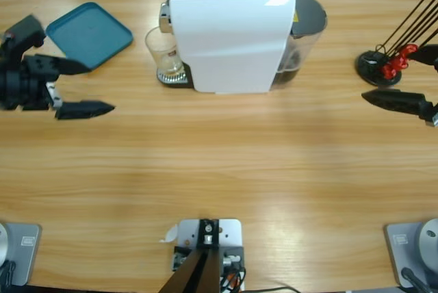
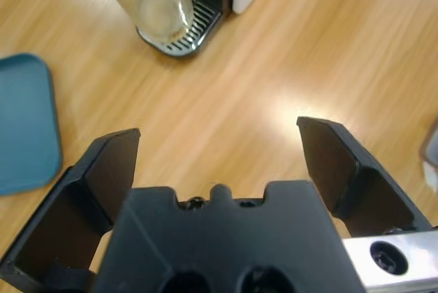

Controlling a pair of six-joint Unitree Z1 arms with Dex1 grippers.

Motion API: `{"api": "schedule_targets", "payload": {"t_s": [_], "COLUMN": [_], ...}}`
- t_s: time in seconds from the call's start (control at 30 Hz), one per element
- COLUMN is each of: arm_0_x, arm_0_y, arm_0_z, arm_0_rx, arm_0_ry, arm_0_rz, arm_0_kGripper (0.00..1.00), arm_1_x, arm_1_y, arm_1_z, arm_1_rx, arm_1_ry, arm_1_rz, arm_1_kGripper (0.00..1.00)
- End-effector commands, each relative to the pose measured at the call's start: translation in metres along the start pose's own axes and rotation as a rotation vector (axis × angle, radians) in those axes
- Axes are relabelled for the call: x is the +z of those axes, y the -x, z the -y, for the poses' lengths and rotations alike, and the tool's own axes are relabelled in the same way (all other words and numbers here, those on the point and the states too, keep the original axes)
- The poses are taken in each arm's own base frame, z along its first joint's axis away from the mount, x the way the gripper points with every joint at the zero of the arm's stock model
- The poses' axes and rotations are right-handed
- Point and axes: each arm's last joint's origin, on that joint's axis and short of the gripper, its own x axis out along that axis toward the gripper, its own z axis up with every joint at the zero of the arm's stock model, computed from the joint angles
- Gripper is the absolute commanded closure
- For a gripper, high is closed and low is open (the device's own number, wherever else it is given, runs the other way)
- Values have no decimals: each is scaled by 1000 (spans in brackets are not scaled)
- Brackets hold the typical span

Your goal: Pour coffee

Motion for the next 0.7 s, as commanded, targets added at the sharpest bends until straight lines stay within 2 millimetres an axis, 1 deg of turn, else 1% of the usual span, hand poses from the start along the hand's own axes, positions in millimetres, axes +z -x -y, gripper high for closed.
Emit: {"api": "schedule_targets", "payload": {"t_s": [0.03, 0.1, 0.13, 0.17, 0.2, 0.23, 0.27, 0.3, 0.33, 0.37, 0.4, 0.43, 0.47, 0.53, 0.6, 0.7], "arm_0_x": [-7, -6, -6, -7, -8, -8, -8, -8, -9, -10, -12, -14, -15, -14, -9, -3], "arm_0_y": [22, 22, 22, 22, 23, 23, 23, 21, 20, 18, 16, 14, 12, 11, 9, 7], "arm_0_z": [-12, -11, -11, -11, -10, -9, -9, -9, -9, -9, -9, -9, -9, -10, -13, -16], "arm_0_rx": [74, 54, 52, 51, 48, 42, 36, 29, 25, 20, 16, 12, 9, 9, 14, 16], "arm_0_ry": [66, 64, 63, 63, 60, 59, 58, 56, 53, 55, 60, 64, 67, 65, 62, 58], "arm_0_rz": [116, 123, 122, 121, 122, 124, 124, 122, 118, 111, 101, 91, 83, 80, 81, 85], "arm_0_kGripper": [0, 0, 0, 0, 0, 0, 0, 0, 0, 0, 0, 0, 0, 0, 0, 0], "arm_1_x": [38, 54, 61, 71, 82, 97, 110, 124, 137, 145, 151, 156, 160, 171, 186, 201], "arm_1_y": [-7, -14, -16, -16, -12, -7, -4, 0, 2, 0, -6, -14, -21, -28, -38, -58], "arm_1_z": [7, 19, 24, 28, 31, 34, 37, 41, 44, 46, 46, 46, 46, 51, 54, 55], "arm_1_rx": [-76, -121, -135, -132, -116, -91, -79, -44, -6, 17, 28, 29, 25, 27, 41, 19], "arm_1_ry": [-49, -152, -174, -184, -190, -196, -196, -196, -205, -208, -205, -206, -217, -230, -230, -222], "arm_1_rz": [95, 112, 111, 120, 140, 149, 124, 66, 16, -2, -7, -16, -23, -17, -16, -61], "arm_1_kGripper": [89, 105, 107, 131, 203, 259, 356, 520, 616, 722, 905, 992, 1000, 1000, 1000, 1000]}}
